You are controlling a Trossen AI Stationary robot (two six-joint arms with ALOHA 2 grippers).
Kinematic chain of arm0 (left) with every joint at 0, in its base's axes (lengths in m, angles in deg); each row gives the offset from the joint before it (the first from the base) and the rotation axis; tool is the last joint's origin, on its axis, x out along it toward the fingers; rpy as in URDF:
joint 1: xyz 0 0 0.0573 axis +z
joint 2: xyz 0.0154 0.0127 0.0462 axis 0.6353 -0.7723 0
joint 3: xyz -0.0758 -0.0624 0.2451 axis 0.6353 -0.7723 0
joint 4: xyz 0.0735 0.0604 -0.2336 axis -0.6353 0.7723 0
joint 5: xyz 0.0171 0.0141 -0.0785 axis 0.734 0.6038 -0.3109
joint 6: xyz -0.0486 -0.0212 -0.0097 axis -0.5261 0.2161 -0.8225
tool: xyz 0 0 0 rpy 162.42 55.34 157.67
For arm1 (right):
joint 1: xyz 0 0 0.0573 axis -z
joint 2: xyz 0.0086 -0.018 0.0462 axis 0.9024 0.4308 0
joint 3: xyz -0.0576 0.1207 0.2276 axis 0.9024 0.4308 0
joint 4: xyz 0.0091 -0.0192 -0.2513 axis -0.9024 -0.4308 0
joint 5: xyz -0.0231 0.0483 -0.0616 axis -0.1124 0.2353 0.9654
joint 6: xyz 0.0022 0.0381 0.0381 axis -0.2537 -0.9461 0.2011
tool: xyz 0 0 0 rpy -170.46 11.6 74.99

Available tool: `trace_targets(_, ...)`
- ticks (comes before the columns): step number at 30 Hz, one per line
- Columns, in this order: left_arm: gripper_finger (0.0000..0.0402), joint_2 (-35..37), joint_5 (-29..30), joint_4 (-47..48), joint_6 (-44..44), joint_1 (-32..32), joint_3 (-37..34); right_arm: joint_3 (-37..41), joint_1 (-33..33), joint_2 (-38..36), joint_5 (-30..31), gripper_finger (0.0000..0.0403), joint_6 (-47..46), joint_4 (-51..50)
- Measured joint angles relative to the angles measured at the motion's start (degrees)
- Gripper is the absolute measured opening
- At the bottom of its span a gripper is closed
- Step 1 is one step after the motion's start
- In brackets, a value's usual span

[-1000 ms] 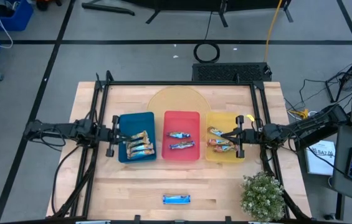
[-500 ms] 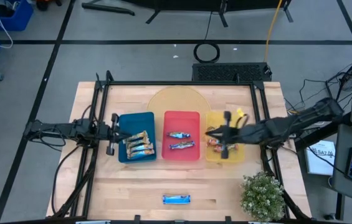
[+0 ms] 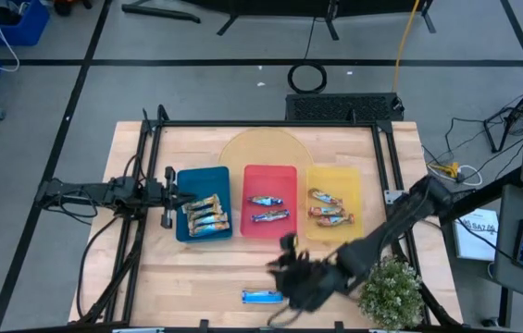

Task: Pick and place Granola Bars by type
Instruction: Put the blue granola bar into the red bin

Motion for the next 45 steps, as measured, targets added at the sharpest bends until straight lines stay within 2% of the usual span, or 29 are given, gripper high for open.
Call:
trace_targets(4, 0.0026, 0.01, -0.08, -0.04, 0.14, 0.00, 0.00, -4.67, -2.94, 6.47, -0.08, 0.0126, -1.46, 0.90)
trace_targets(9, 0.0026, 0.01, -0.21, -0.20, -1.25, 0.00, 0.00, -4.75, -4.07, 12.56, -0.92, 0.0197, -8.51, 6.33)
trace_targets(12, 0.0026, 0.02, -0.41, -0.18, -2.58, -0.01, 0.00, -4.77, -3.83, 16.37, -1.51, 0.0226, -11.40, 9.43)
trace_targets(15, 0.0026, 0.02, -0.43, -0.14, -3.67, -0.02, 0.00, -4.72, -3.46, 19.64, -1.77, 0.0240, -15.20, 8.36)
trace_targets(20, 0.0026, 0.00, -0.52, 0.41, -4.31, -0.02, 0.04, -4.49, -2.67, 21.43, -4.58, 0.0240, -20.82, 4.54)
trace_targets(25, 0.0026, 0.02, -0.50, 0.70, -4.32, -0.02, 0.07, -2.26, -2.26, 21.76, -11.42, 0.0234, -23.65, 7.16)
trace_targets(29, 0.0026, 0.01, -0.52, 1.02, -3.96, -0.02, 0.11, -0.93, -2.75, 21.70, -13.53, 0.0234, -23.85, 9.91)
trace_targets(35, 0.0026, 0.02, -0.50, 1.11, -3.82, -0.02, 0.11, 4.53, -2.78, 21.72, -13.72, 0.0225, -25.23, 11.94)
trace_targets(40, 0.0026, 0.00, -0.50, 1.13, -3.79, -0.02, 0.11, 8.77, -2.20, 21.54, -13.60, 0.0210, -22.46, 19.42)
trace_targets(45, 0.0026, 0.00, -0.48, 1.09, -3.16, -0.02, 0.11, 9.83, -1.86, 21.23, -13.68, 0.0171, -18.96, 22.21)
